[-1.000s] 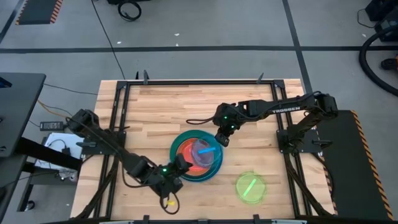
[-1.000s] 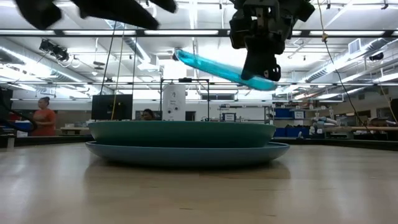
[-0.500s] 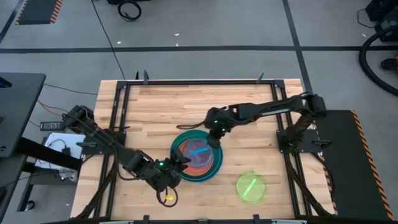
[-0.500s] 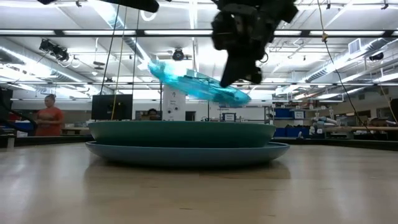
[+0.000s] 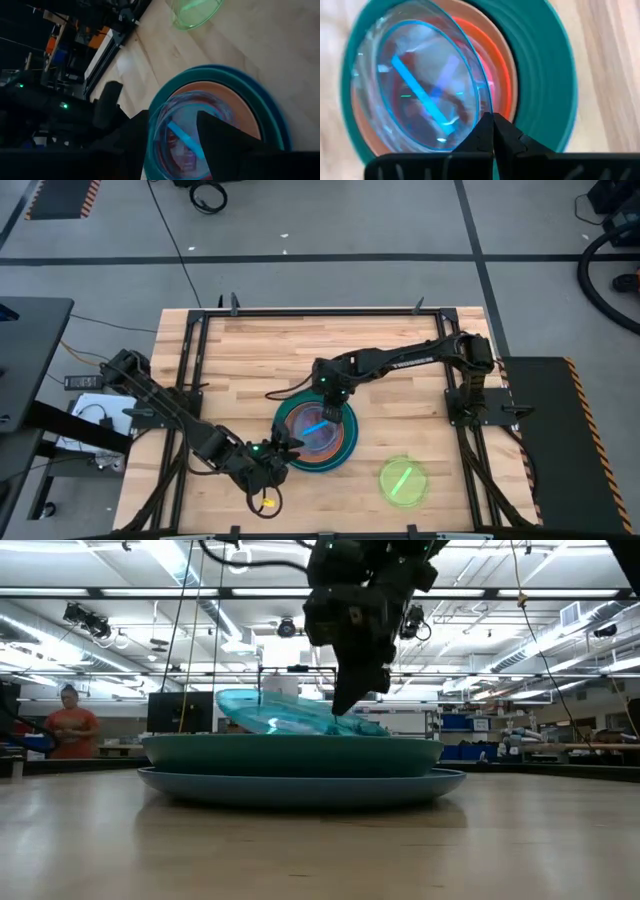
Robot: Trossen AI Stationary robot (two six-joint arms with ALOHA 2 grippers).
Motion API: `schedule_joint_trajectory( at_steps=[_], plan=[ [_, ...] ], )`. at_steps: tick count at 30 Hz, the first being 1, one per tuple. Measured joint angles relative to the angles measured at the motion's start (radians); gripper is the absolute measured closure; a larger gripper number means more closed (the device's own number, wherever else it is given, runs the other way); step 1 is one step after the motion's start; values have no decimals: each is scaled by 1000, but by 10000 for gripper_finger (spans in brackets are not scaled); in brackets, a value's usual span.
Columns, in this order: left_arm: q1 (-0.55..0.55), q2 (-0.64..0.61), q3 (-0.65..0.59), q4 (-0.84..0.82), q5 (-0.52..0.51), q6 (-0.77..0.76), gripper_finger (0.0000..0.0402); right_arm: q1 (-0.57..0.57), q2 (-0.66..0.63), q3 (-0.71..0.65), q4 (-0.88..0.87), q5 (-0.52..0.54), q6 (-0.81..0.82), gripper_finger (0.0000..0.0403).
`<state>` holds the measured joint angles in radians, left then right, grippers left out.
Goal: Stack plastic plates
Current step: Stack the blue transparent plate on top of the pink transparent plate, then stack the green transparent plate on top of the blue transparent plate
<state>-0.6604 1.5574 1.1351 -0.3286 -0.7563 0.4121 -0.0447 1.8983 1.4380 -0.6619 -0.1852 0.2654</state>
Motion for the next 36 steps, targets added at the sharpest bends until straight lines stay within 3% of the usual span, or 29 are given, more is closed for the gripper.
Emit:
schedule_joint_trajectory(
  at_steps=[12,20,29,36],
  plan=[
    [-10,0,0,8,6,-53,226,-10,2,1,-5,-1,-47,336],
    [40,0,-22,19,101,-117,226,0,-99,0,-107,-14,-125,329],
    [104,0,-153,53,184,-279,226,153,-292,-132,-151,115,-136,329],
    [152,0,-236,106,191,-387,226,272,-419,-274,-142,125,-156,329]
  ],
)
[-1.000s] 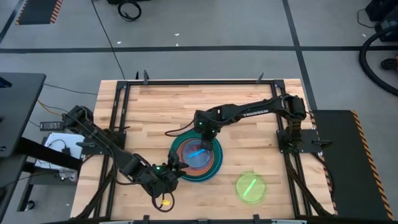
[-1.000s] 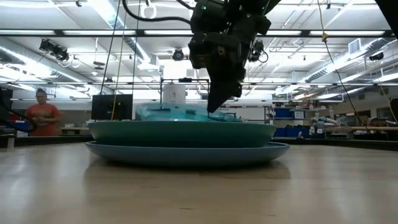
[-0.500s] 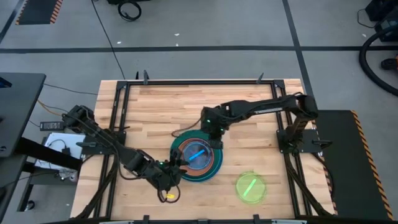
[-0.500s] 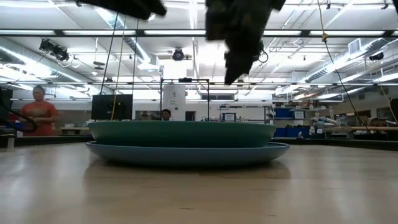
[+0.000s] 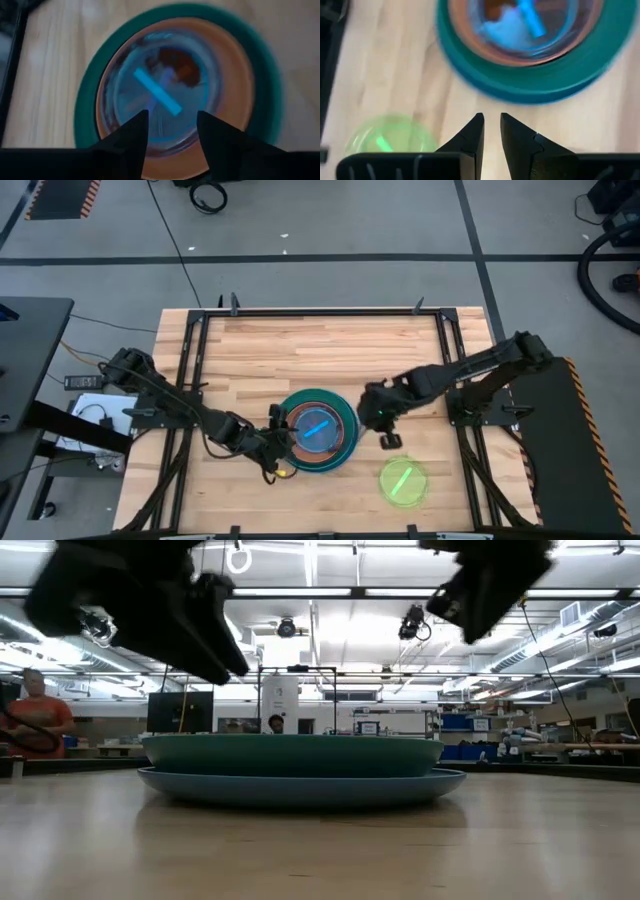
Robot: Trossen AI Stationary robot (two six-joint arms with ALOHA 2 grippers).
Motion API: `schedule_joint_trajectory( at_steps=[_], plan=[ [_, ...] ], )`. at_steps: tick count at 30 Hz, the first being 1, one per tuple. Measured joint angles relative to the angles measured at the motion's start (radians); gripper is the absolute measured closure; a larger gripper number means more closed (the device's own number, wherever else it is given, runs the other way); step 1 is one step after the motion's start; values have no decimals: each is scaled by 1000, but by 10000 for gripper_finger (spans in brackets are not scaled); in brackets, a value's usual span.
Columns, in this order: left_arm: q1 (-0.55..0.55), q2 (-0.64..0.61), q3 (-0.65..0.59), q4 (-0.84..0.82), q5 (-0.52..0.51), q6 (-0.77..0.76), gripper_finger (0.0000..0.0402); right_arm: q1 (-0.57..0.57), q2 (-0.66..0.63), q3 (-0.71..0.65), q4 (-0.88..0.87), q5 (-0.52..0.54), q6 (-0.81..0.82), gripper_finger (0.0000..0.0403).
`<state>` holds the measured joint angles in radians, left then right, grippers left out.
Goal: Stack plastic plates
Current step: Stack the green transparent plate on top of the blue transparent plate
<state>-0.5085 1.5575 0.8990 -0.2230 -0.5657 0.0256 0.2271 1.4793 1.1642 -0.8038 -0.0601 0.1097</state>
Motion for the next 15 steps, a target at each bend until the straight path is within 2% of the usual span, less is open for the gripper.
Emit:
schedule_joint_trajectory(
  at_steps=[4,10,13,15],
  plan=[
    [42,0,-23,-3,4,-115,226,51,-38,-74,-8,-13,-30,329],
    [108,7,-24,2,71,-231,226,100,-44,-158,-2,-42,-49,329],
    [127,26,-26,16,81,-246,226,112,-29,-175,6,-40,-64,329],
    [134,53,-22,84,99,-224,226,126,-25,-179,11,-41,-66,329]
  ],
)
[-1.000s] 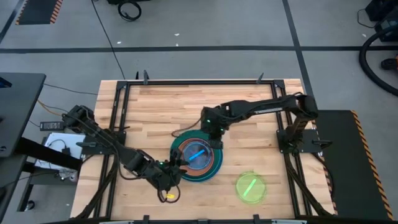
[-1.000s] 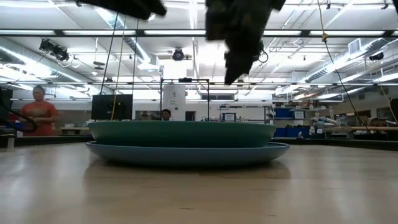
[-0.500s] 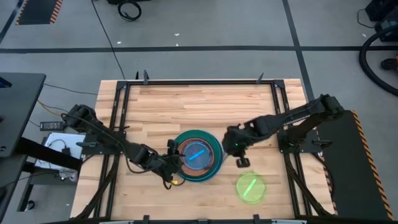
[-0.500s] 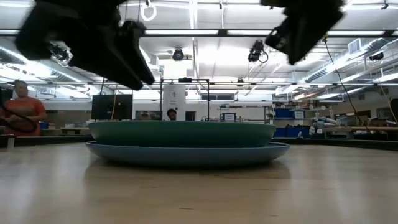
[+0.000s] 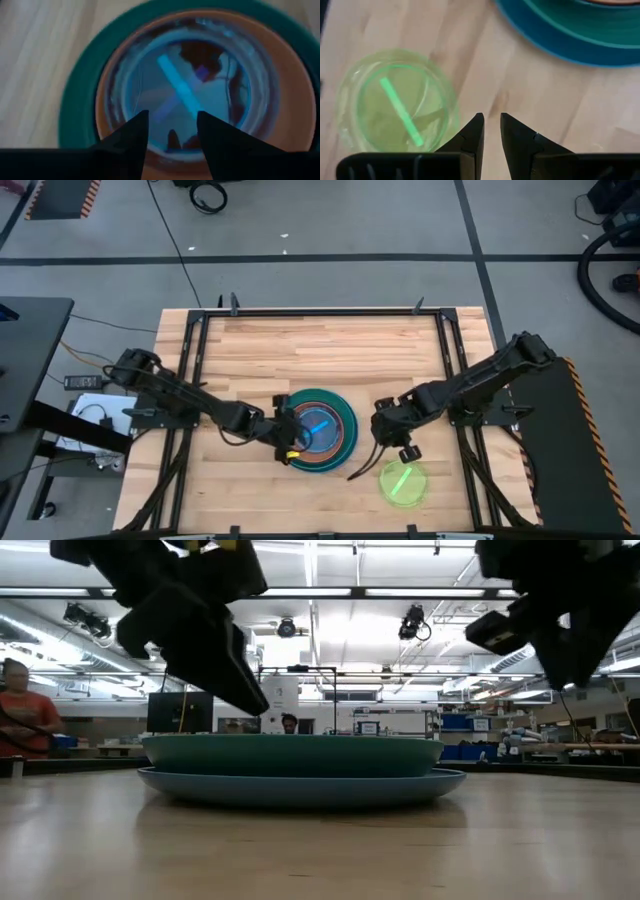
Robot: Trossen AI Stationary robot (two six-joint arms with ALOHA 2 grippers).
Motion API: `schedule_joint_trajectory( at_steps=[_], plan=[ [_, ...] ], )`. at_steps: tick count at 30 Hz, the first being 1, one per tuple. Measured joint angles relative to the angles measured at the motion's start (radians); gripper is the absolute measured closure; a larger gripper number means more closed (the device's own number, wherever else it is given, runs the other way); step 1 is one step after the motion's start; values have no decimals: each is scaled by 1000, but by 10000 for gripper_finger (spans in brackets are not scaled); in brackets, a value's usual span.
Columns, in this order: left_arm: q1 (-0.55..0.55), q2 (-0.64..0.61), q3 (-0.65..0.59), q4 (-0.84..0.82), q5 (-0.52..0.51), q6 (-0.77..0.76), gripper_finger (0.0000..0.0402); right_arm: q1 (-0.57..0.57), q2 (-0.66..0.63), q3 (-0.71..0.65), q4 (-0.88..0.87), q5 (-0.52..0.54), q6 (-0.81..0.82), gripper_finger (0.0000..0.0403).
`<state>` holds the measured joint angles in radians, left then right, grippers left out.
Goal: Stack plastic plates
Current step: Stack the green transparent plate on top of the blue transparent plate
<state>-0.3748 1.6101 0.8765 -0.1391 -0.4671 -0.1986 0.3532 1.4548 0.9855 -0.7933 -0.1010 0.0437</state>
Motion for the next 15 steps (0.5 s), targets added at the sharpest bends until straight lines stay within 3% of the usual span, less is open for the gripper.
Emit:
schedule_joint_trajectory(
  at_steps=[5,11,15],
  plan=[
    [8,60,0,109,62,50,226,40,-14,2,-19,-33,6,329],
    [-4,51,0,148,62,49,226,119,-4,-21,-1,4,85,329],
    [-18,46,1,197,62,35,226,107,1,-64,34,-12,158,329]
  ],
)
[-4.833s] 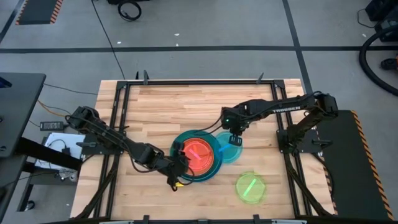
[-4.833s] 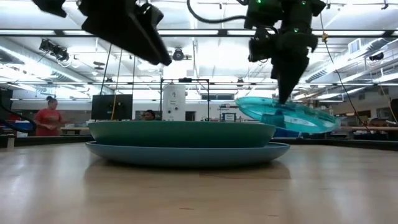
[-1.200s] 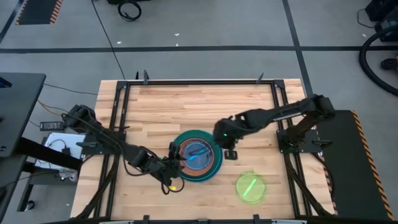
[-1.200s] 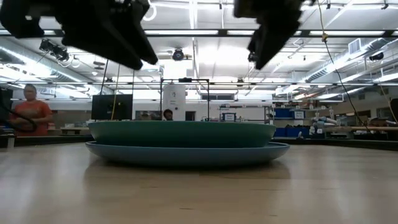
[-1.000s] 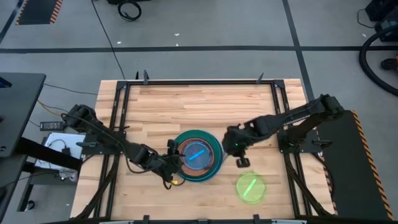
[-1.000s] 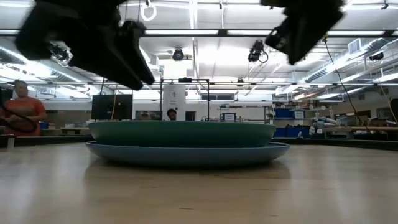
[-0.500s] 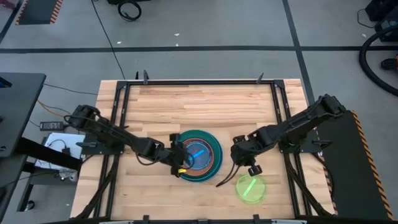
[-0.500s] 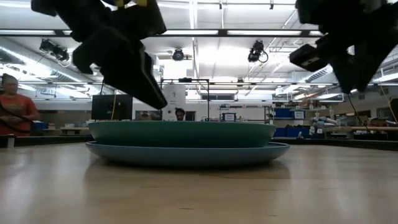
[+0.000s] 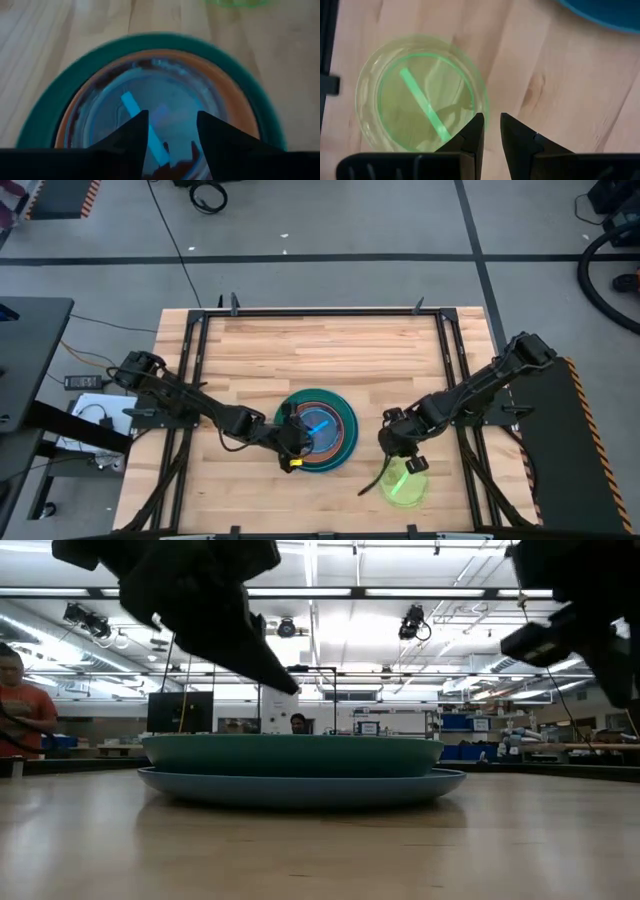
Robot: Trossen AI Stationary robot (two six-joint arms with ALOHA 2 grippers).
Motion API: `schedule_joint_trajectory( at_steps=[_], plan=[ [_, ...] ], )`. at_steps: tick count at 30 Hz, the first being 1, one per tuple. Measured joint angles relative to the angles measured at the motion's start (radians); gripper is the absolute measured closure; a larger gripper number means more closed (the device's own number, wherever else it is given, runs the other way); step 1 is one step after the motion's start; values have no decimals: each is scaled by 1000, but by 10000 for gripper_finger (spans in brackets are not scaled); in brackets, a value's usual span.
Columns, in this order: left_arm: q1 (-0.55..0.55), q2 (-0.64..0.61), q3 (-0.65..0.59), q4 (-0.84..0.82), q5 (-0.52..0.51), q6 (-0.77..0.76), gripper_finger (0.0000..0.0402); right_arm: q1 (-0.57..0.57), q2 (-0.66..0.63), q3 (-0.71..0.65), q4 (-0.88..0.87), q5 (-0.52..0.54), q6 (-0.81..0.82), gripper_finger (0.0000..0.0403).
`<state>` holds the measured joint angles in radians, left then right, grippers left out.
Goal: Stack plastic plates
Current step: Stack the green transparent plate on top of the blue transparent plate
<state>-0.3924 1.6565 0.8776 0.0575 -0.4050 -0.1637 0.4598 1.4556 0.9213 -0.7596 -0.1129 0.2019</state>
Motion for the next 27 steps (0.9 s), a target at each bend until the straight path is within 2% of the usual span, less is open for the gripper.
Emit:
schedule_joint_trajectory(
  at_steps=[11,18,27],
  plan=[
    [-39,-2,0,-2,0,-9,226,-37,-1,-110,138,-91,63,329],
    [-39,-2,0,-7,0,-12,226,-45,57,-120,147,-91,87,327],
    [-39,-2,0,-24,0,-17,226,-46,161,-101,112,-153,61,283]
  ],
)
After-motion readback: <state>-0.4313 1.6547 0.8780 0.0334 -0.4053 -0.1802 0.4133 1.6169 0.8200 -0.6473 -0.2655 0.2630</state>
